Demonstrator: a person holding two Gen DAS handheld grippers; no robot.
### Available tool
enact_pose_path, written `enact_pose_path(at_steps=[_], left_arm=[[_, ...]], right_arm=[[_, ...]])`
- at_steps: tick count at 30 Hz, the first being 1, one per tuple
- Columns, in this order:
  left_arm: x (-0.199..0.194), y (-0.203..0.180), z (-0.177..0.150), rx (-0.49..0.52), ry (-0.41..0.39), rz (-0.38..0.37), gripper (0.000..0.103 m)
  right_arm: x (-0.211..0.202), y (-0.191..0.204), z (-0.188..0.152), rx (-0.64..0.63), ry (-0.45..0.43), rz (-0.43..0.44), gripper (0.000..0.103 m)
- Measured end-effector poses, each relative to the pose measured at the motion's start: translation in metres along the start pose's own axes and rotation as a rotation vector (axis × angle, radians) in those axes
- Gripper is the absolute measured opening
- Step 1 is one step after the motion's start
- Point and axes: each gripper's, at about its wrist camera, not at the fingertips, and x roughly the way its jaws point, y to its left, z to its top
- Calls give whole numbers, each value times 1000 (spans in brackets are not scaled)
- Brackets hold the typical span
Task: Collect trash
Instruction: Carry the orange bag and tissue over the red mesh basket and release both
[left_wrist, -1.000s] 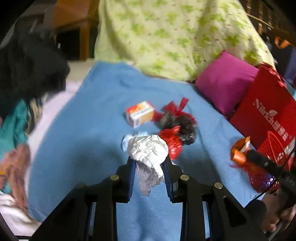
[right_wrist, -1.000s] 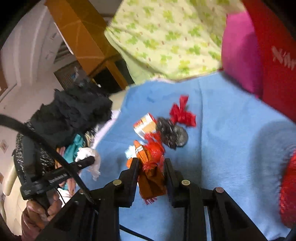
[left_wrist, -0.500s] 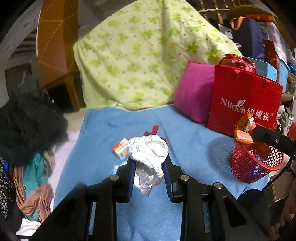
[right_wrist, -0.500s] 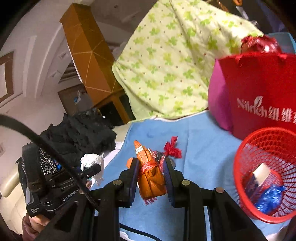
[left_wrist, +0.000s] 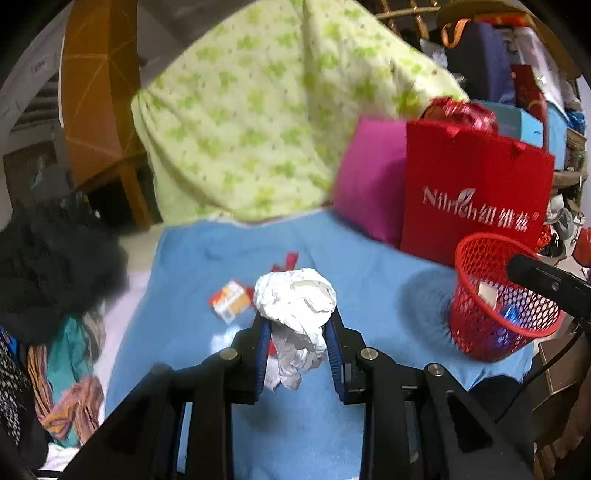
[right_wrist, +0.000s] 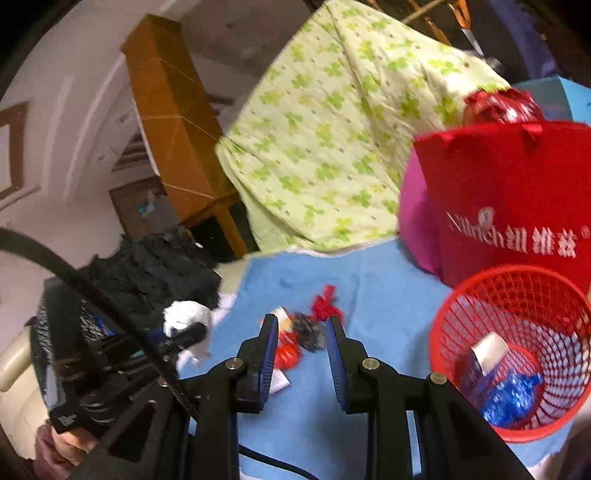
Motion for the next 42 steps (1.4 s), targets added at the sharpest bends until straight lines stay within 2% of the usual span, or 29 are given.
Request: enact_pose_path(at_steps=[4,10,11,12,13,14,20,25,28,30,31,33,35,38,42], left_arm=[[14,13,-8,-33,39,8,30],[13,20,-8,-45,36,4,30],[12,18,-7,-44,36,-8,30],[12,15,-7,-39,38,-23,30],[12,9,-7,-28,42,-48,30],[13,7,-5,-22,46,-67,30],[22,-53,20,27,65,-288,30],[34,-120,48,86,80,-477,32],[39,-157,62,119,92,-564,41],[45,-183,73,139,91,-604,68],[48,-192,78,149,84,-612,71],[50,-196,83,156,73,-595,72],[52,-187,84,146,62,-587,72],[60,-146,77,116,36,-528,72],[85,-59,54,21,54,-363,72]], right_arm=[[-2,-9,-7,9,17,-13,29],[-22,-30,0,69,-29,-34,32],[-27,-34,2,68,-42,-60,38],[-32,-36,4,64,-54,-83,57],[-40,-39,5,58,-78,-105,68],[-52,-43,6,51,-121,-128,75],[-126,-76,15,25,-312,-339,75],[-172,-98,18,38,-389,-450,75],[-182,-113,14,80,-388,-463,75],[-185,-119,11,91,-379,-468,75],[-183,-122,12,91,-371,-472,75],[-180,-123,11,86,-361,-475,75],[-175,-121,12,72,-348,-465,75],[-161,-112,13,47,-338,-414,75],[-126,-77,13,-19,-287,-257,75]])
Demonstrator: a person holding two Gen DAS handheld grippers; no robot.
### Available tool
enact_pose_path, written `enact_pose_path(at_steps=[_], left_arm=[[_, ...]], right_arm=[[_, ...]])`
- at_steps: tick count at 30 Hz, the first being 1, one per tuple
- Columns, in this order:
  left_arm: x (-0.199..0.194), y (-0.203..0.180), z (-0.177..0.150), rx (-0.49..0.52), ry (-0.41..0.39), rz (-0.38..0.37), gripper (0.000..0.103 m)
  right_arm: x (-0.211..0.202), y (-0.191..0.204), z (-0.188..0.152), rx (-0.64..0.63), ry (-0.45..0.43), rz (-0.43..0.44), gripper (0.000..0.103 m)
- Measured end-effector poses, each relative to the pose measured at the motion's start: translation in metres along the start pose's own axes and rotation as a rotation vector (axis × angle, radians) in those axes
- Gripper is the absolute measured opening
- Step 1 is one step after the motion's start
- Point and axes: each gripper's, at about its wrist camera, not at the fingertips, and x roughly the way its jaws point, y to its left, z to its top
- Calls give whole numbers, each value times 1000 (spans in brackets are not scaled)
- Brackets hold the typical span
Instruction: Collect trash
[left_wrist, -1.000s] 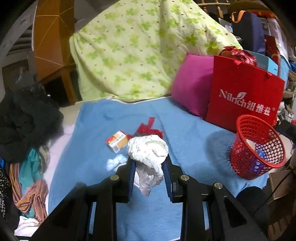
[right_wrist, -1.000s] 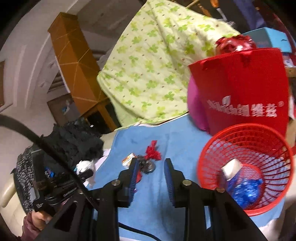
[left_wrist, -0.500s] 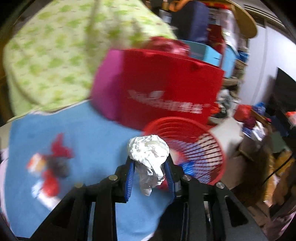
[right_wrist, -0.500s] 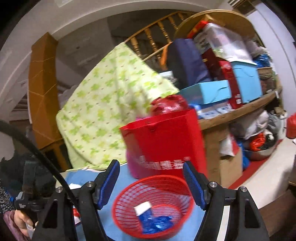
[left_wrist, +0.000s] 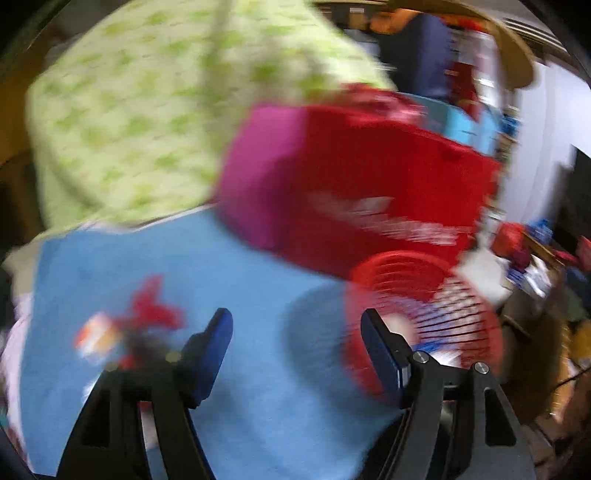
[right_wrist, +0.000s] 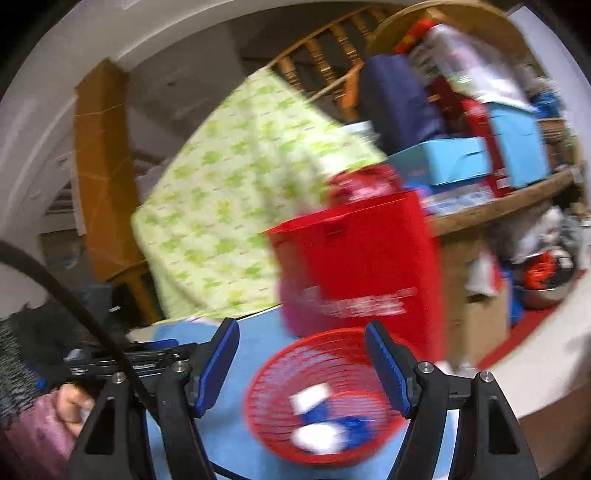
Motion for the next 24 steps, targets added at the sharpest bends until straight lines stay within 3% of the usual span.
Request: enact_pose_path(at_steps=[6,10,12,16,20,23,24], left_arm=[[-18,142,-69,-165,52,333,73],[-7,204,-114,-265,122,445,73],[3,229,-136,-312,139,490,73],[29,269,-168,-430,175,510,73],[57,281,-180,-431,188,529,73],[74,285,-181,-405,187,527,74],[78,285,-180,-397,174,528,80]], right_arm=[[65,99,-31,-157,114,213,75],[148,145,-74,-187,316,247,75],[193,156,-102,-197,417,213,75],[286,145,-158,-210,569,49,75],[354,107,-185,-181,641,-135,75],[382,87,-194,-140,686,-192,75],[388,82,-196,-134,669,-205,81]])
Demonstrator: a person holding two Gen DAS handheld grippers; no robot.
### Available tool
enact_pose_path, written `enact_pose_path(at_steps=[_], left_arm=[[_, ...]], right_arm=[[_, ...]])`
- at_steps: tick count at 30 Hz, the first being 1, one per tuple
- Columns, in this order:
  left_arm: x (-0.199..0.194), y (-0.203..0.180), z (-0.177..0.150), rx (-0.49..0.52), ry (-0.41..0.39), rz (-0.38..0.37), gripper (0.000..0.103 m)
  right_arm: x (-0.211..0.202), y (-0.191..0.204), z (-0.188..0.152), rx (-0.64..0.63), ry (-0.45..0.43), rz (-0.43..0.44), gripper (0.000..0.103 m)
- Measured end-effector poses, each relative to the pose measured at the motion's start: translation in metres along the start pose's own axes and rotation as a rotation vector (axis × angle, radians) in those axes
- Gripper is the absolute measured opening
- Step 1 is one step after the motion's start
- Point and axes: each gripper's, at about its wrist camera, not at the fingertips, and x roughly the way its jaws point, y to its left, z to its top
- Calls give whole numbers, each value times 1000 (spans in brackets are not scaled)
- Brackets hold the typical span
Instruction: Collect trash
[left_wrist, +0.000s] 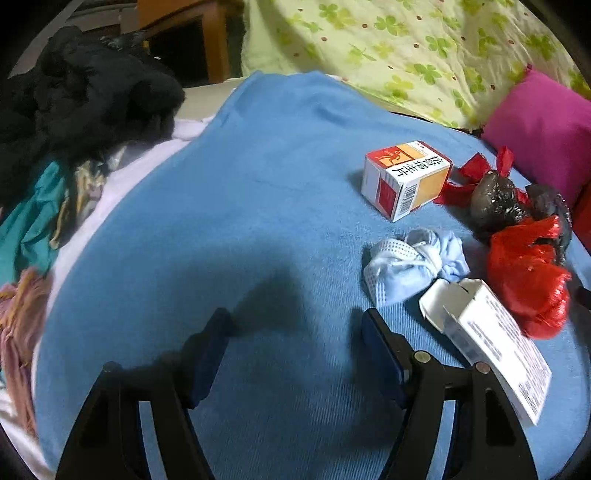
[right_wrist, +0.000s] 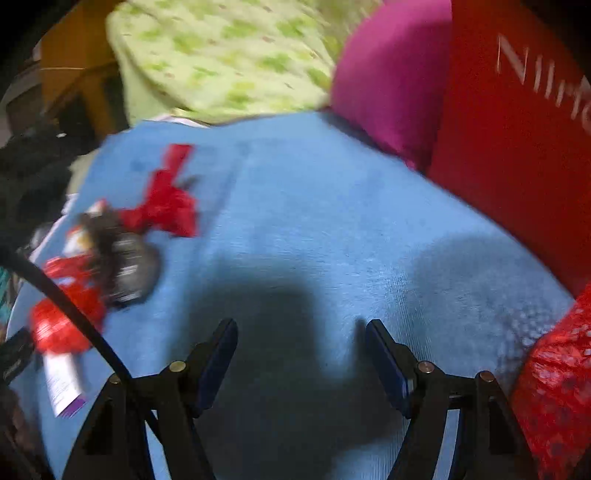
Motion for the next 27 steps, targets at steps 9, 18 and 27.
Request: enact_pose_path(at_steps=[9,18,27], left_arm=[[25,0,17,-8,24,12,103],[26,-3,18,-14,37,43,103],[26,-3,18,-18,36,47,103]], right_arm=[[13,3,0,-26,-36,-53,103],[11,4,-2,-28,-38,-57,103],[12,4,-1,-28,-39,-56,103]])
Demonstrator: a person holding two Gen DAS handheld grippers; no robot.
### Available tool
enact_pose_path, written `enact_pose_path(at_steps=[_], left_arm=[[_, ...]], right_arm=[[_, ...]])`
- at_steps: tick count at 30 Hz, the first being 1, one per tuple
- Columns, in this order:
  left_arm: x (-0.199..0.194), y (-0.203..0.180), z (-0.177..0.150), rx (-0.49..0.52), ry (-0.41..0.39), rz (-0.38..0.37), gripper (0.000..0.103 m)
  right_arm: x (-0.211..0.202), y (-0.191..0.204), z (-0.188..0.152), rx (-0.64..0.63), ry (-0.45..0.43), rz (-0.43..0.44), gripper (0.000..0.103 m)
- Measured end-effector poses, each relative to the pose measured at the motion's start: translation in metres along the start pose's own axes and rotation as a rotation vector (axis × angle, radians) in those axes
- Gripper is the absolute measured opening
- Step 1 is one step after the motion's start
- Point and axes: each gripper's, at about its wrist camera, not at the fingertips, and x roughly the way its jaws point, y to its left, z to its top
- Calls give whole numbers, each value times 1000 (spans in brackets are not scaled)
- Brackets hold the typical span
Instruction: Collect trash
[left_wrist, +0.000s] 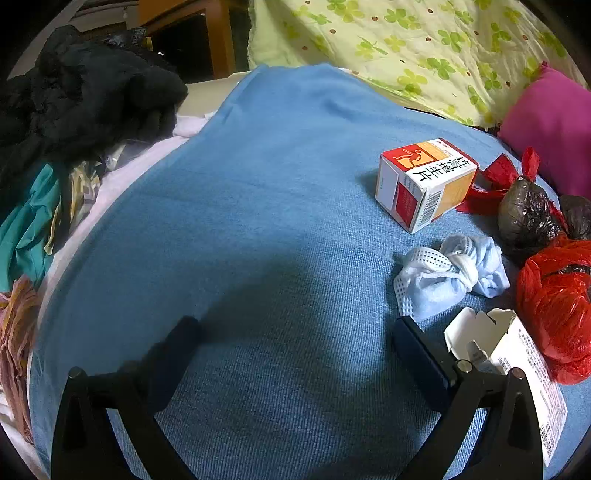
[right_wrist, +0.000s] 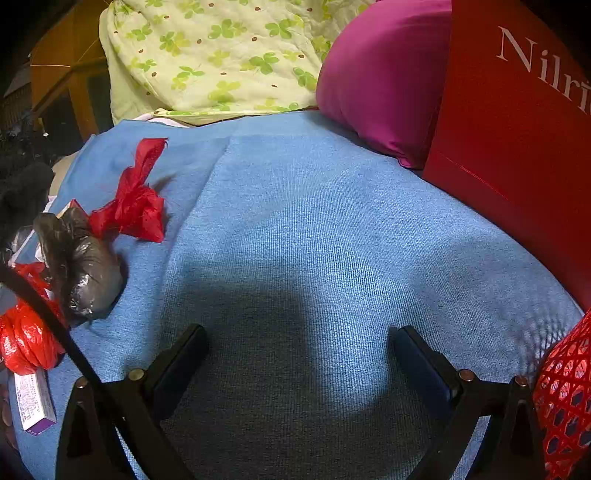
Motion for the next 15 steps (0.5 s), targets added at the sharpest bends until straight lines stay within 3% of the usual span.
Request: enact_pose_path(at_steps=[15], left_arm=[[0,2,-1,-7,1,-4,103]], right_arm=[[0,0,0,0,0,0,103]])
